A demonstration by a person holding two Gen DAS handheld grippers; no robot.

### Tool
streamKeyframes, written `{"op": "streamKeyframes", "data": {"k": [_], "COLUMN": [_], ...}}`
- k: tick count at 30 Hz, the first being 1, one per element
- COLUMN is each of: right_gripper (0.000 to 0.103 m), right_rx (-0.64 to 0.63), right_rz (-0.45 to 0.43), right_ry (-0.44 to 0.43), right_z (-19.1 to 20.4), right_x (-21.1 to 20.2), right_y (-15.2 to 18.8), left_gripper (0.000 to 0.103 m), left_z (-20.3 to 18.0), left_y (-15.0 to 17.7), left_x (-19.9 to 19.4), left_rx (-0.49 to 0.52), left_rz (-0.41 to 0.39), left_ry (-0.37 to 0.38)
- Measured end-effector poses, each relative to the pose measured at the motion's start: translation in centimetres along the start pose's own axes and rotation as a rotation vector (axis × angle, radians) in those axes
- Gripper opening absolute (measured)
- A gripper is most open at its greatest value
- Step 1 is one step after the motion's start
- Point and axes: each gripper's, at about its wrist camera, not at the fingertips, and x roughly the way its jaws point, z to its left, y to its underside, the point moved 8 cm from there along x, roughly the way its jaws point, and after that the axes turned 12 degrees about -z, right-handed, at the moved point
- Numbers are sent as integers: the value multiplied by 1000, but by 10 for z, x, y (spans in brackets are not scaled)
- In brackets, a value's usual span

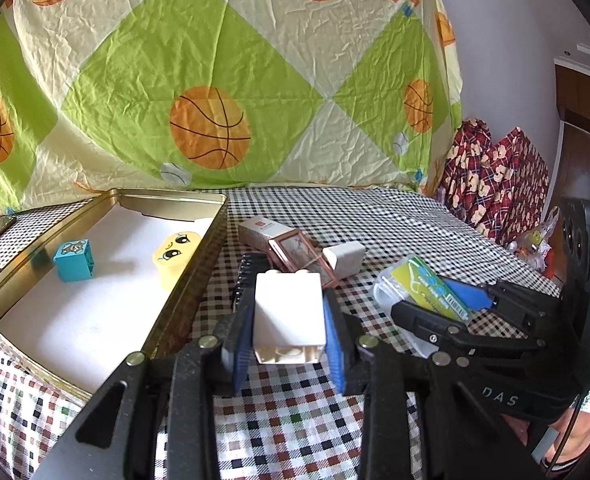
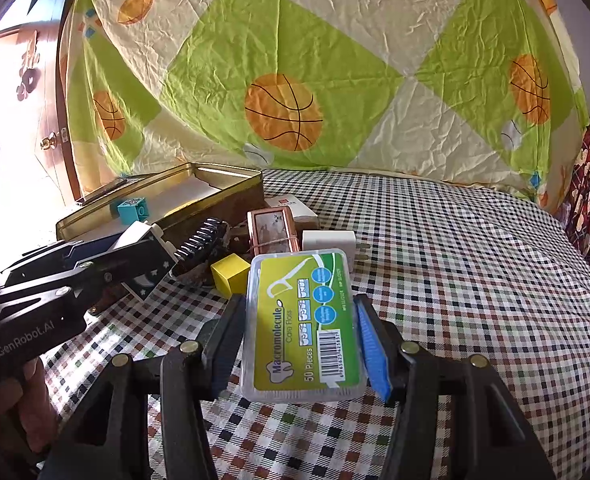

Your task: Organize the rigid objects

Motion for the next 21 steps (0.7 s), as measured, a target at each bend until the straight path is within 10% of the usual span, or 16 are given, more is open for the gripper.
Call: {"op": "streamKeyframes", "data": {"k": [21], "right_gripper": [56], "right_rx": [-28], "right_rz": [-88], "right_ry": [1], "right_z": [4], "right_x": [-14], "right_y": [-7], "left_gripper": [31], "left_z": [-1], "left_y": [-7], "left_x": [-13], "left_rx": [15], "left_rz": [-76], "left_ry": [-15]}}
